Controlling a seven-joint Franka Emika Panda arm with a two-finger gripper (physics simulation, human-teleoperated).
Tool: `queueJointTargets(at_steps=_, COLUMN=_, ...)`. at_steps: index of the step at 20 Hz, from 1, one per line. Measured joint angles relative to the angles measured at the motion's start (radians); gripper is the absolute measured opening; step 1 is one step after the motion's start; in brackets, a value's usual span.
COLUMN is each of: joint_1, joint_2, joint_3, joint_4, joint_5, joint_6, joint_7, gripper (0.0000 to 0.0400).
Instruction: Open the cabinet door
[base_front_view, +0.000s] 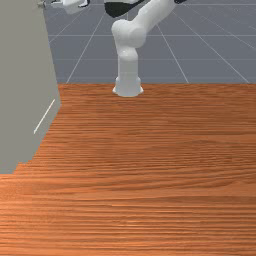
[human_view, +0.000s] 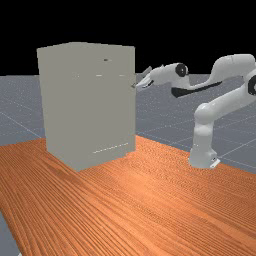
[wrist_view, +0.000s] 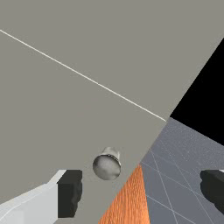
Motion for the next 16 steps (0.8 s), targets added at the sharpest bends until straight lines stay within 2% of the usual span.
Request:
queueJointTargets(at_steps=5, joint_1=-0.003, joint_2=0.016, joint_3=0.018, joint_4=-0.001, joint_5=-0.008, joint_6=0.055, joint_7=0.052, gripper=0.0400)
queueJointTargets(at_steps=10, joint_1=-0.123, joint_2=0.083, joint_3=0.005, joint_4=0.006, joint_5=-0.098, joint_6=0.138, joint_7=0.107, gripper=0.0400)
queueJointTargets(at_steps=11, joint_1=-0.129, joint_2=0.089, joint_3=0.006, joint_4=0.007, joint_5=-0.104, joint_6=0.145, joint_7=0.111, gripper=0.0288)
queueJointTargets(at_steps=12, joint_1=-0.130, joint_2=0.094, joint_3=0.011, joint_4=0.009, joint_5=-0.108, joint_6=0.150, joint_7=0.114, gripper=0.0254)
queueJointTargets(at_steps=16, joint_1=-0.135, joint_2=0.098, joint_3=0.025, joint_4=0.012, joint_5=-0.119, joint_6=0.155, joint_7=0.123, gripper=0.0207)
